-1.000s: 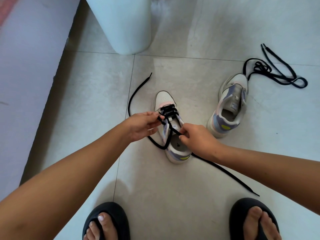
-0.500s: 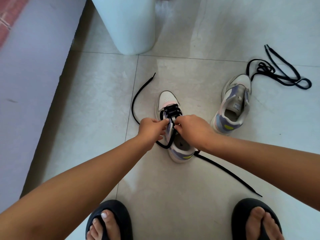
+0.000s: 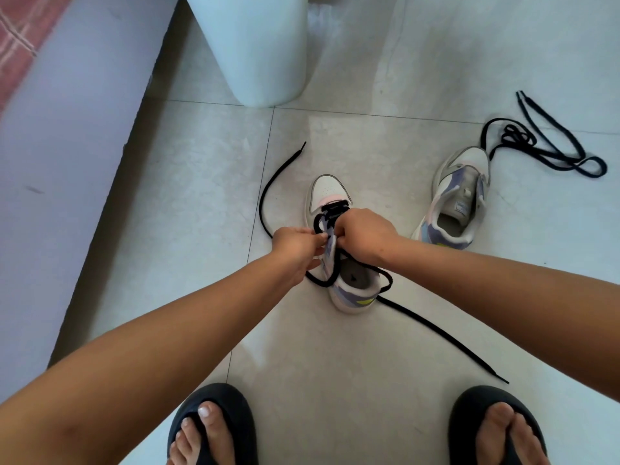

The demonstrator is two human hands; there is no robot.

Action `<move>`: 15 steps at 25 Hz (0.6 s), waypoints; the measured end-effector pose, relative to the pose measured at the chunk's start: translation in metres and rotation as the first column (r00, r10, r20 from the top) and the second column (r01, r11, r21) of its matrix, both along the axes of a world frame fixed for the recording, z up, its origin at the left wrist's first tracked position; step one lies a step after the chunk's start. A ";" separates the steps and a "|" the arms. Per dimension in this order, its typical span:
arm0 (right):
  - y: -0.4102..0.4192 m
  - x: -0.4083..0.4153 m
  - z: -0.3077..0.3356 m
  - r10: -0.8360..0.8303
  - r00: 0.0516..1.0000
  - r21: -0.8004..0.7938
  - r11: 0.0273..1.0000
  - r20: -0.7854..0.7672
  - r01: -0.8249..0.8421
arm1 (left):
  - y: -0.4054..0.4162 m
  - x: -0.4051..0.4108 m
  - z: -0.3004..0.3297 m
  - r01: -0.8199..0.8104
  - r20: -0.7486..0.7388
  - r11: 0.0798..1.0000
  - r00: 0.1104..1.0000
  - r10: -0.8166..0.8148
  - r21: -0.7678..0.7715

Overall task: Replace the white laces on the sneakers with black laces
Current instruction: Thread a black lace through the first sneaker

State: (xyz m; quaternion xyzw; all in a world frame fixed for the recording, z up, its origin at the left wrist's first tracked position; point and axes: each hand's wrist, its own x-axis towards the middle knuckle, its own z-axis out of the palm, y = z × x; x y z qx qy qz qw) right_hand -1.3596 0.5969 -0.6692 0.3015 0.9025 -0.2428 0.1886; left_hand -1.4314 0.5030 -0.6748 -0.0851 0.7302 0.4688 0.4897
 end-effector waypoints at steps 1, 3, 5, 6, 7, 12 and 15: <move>-0.001 0.000 -0.001 -0.004 1.000 -0.007 1.000 -0.005 0.004 | -0.001 0.003 -0.001 0.006 -0.020 1.000 1.000 -0.005 0.006; -0.002 0.002 -0.004 -0.022 1.000 -0.019 1.000 -0.008 0.022 | -0.005 0.013 -0.005 0.118 -0.151 0.992 0.981 -0.124 -0.050; -0.008 0.009 -0.011 0.057 0.994 0.122 0.992 -0.089 -0.046 | -0.012 0.024 -0.009 0.324 -0.404 0.929 0.837 -0.369 -0.176; -0.011 0.015 -0.019 0.177 0.966 0.275 0.954 -0.187 -0.122 | -0.016 0.027 -0.011 0.406 -0.523 0.882 0.711 -0.469 -0.240; -0.014 0.021 -0.022 0.292 0.928 0.402 0.897 -0.229 -0.184 | -0.019 0.028 -0.014 0.460 -0.595 0.845 0.609 -0.524 -0.274; 0.009 0.038 -0.035 0.577 0.773 0.644 0.702 -0.265 -0.303 | -0.018 0.027 -0.019 0.478 -0.622 0.856 0.614 -0.486 -0.198; 0.007 0.038 -0.020 0.388 0.862 0.348 0.897 -0.327 -0.272 | -0.019 0.023 -0.014 0.400 -0.519 0.913 0.764 -0.383 -0.084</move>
